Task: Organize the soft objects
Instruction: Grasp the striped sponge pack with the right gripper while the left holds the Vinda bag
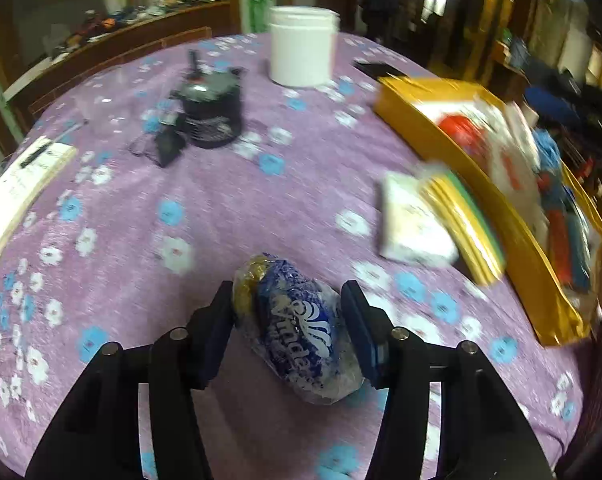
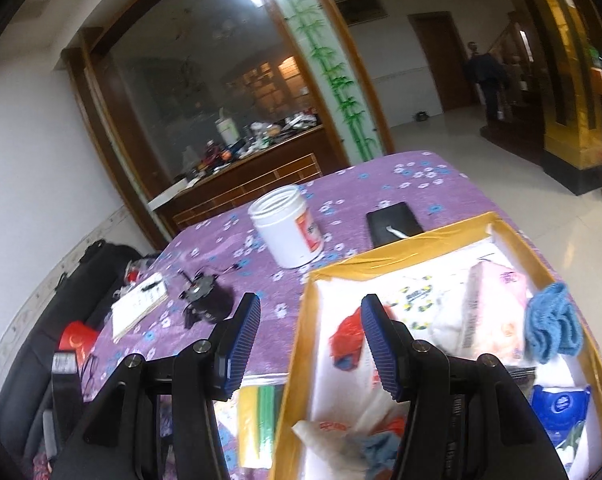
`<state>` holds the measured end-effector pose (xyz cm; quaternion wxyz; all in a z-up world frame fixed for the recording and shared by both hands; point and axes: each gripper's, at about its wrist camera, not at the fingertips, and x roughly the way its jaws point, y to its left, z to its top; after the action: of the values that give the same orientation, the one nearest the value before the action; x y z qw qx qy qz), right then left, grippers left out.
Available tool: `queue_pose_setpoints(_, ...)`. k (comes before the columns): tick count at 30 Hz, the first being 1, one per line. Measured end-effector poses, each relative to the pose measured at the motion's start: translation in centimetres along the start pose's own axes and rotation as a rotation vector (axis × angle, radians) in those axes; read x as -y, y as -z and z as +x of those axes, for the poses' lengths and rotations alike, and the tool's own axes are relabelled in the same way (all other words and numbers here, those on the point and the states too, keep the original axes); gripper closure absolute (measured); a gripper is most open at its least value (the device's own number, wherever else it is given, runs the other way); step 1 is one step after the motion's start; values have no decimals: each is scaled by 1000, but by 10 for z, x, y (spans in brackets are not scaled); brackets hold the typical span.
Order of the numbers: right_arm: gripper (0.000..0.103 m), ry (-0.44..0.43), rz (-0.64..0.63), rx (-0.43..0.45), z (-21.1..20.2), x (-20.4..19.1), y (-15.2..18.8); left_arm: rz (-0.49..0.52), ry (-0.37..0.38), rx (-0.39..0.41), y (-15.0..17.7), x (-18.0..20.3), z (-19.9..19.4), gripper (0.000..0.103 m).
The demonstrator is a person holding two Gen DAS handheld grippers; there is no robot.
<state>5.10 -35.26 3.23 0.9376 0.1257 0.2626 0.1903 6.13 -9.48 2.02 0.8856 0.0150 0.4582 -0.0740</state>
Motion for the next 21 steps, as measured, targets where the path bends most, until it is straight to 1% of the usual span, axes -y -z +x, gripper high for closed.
queue_pose_setpoints(1,47,-9,-16,-8,2,-4,1,-24,-12,12,-2,-7,1,52)
queue_pose_setpoints(3,47,-59,-55,-52,10,-18,6,-74,-27,23,-7,-19,1,52)
queue_pose_setpoints(6,46,-143,-83,-144,22,-43,15,-113,-67,33,-10,-29,3,52)
queue_pose_setpoints(7,46,-154,-96,-175,27,-53,19,-125,-64,31,-10,-31,4,52)
queue_pose_setpoints(8,42,-152,-108,-200,32,-64,23,-133,-58,28,-10,-33,5,52)
queue_pose_setpoints(10,39,-126,-129,-248,43,-78,28,-143,-61,31,-11,-35,5,52)
queue_pose_setpoints(11,39,-80,-153,-279,52,-86,29,-144,-67,35,-11,-36,4,52)
queue_pose_setpoints(12,38,-16,-172,-313,62,-92,30,-147,-71,39,-11,-37,3,52)
queue_pose_setpoints(16,38,142,-199,-425,98,-95,36,-161,-75,47,-9,-40,-1,52)
queue_pose_setpoints(18,38,230,-244,-468,120,-98,40,-170,-78,48,-9,-44,-2,52)
queue_pose_setpoints(19,38,241,-246,-488,125,-96,42,-175,-79,49,-9,-45,-3,52)
queue_pose_setpoints(20,37,234,-246,-506,131,-97,45,-185,-82,50,-9,-47,-4,52)
queue_pose_setpoints(21,36,208,-225,-537,132,-96,51,-201,-79,53,-9,-51,-5,52)
